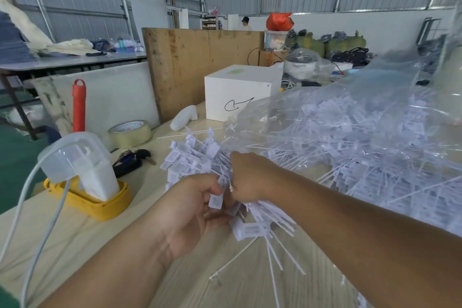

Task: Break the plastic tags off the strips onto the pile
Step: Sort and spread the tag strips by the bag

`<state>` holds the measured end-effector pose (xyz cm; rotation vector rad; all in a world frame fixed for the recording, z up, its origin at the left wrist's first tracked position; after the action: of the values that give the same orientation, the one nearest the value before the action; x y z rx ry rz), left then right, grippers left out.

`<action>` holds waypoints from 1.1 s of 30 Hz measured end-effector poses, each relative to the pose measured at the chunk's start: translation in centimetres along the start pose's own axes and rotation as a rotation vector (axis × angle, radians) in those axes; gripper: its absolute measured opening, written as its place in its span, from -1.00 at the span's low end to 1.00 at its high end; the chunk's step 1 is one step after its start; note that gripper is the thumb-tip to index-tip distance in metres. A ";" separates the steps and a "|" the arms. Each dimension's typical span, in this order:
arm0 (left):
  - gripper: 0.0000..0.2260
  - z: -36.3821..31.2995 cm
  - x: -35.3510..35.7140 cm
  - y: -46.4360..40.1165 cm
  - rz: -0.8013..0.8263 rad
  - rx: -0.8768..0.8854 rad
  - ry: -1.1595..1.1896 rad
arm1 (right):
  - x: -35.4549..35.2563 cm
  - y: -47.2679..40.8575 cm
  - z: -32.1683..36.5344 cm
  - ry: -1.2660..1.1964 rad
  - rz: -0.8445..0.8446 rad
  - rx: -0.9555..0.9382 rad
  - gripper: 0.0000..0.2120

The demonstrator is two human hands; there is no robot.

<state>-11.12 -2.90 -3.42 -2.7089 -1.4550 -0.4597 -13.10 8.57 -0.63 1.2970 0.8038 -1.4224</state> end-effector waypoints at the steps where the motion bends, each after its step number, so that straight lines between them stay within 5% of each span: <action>1: -0.77 0.0 0.0 0.0 0.015 0.006 -0.001 | 0.0 0.1 -0.2 -0.027 -0.042 -0.015 -0.39; 4: -0.77 -0.9 0.2 0.9 0.157 0.004 -0.031 | -0.3 0.6 -0.5 -0.070 -0.124 -0.075 -0.50; 7: -0.74 -2.9 -1.1 2.0 0.201 0.031 -0.412 | -1.0 1.5 -1.1 -0.096 -0.184 -0.133 -0.58; 11: -0.84 -9.7 -5.4 2.0 -0.320 0.604 -0.630 | -2.0 3.0 -1.3 -0.100 -0.186 -0.251 -0.63; 13: -0.90 -11.2 -6.3 1.1 -0.406 0.721 -0.701 | -2.6 3.7 -1.3 -0.080 -0.188 -0.293 -0.67; 17: -0.90 -8.4 -6.0 -3.3 -0.243 0.394 -1.025 | -3.1 4.4 -2.0 0.015 -0.163 -0.297 -0.67; 20: -0.72 -5.3 -6.1 -4.9 -0.167 0.196 -0.972 | -2.2 4.5 -2.7 0.097 -0.127 -0.254 -0.64; 23: -0.69 -4.1 -6.7 -4.6 -0.224 0.152 -0.821 | -1.0 4.0 -2.9 0.079 -0.094 -0.203 -0.60; 28: -0.38 -3.3 -8.0 -0.8 -0.336 0.079 -1.055 | 0.1 3.1 -2.7 0.043 0.001 -0.151 -0.51; 33: -0.36 -1.1 -5.9 1.6 -0.133 -0.108 -0.545 | 0.1 2.9 -2.4 0.000 0.057 -0.140 -0.29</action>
<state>-13.10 -8.72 -3.83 -2.9814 -1.7719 0.2340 -9.64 9.98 -0.78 1.2037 0.8442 -1.2982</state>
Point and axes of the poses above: each hand's wrist, its own y-axis away from the middle knuckle, its own x-axis out of the palm, z = x × y, the point moved 6 cm from there along -y, towards the middle knuckle, and after that the axes turned 11 degrees about x, right-handed, at the moved point
